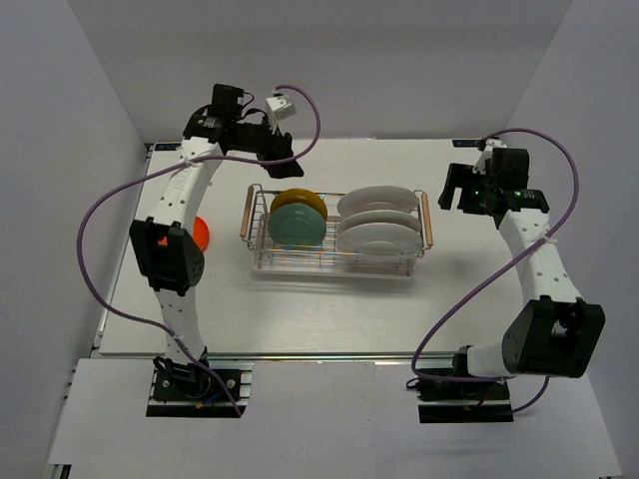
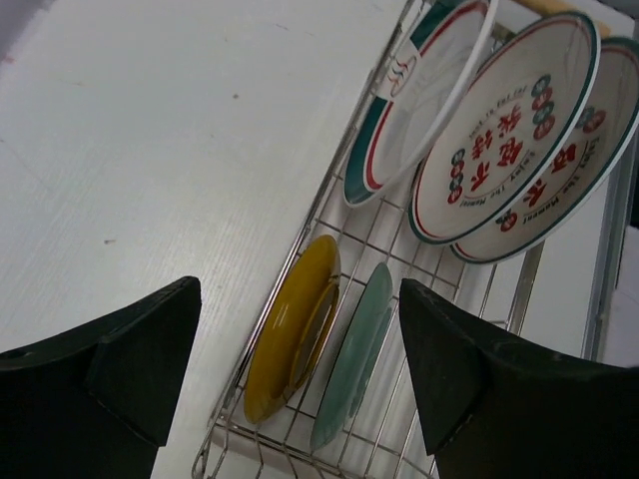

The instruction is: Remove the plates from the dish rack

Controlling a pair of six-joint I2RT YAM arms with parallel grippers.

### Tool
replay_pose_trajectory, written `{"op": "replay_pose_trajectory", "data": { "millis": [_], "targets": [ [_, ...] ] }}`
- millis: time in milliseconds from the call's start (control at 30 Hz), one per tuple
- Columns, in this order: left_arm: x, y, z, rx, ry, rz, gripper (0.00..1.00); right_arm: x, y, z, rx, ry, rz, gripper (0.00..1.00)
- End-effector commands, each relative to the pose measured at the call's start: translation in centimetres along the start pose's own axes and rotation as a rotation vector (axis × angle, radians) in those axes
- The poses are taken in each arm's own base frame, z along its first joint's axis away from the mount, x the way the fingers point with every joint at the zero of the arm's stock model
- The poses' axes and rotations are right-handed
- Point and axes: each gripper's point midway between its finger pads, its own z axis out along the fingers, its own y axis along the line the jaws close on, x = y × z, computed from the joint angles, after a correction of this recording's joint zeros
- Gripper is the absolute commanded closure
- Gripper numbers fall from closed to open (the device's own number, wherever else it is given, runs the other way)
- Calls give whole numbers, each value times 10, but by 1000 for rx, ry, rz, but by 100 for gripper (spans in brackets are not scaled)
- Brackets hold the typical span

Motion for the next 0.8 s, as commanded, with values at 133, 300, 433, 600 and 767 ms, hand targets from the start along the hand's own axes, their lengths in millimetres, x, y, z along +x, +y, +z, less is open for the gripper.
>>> {"op": "replay_pose_trajectory", "data": {
  "millis": [133,300,433,600,767],
  "targets": [
    [22,-23,12,163,24,21,20,-8,2,4,-10,2,-13,11],
    [45,-14,24,144,82,-13,24,-6,9,9,-53,20,-9,11],
    [56,-7,35,131,106,-29,26,-2,14,12,-79,33,-1,11],
    [63,8,42,86,120,-46,28,-5,13,8,-72,11,-1,11],
    [81,12,47,80,158,-73,30,-6,15,8,-82,6,1,11]
  ]
}}
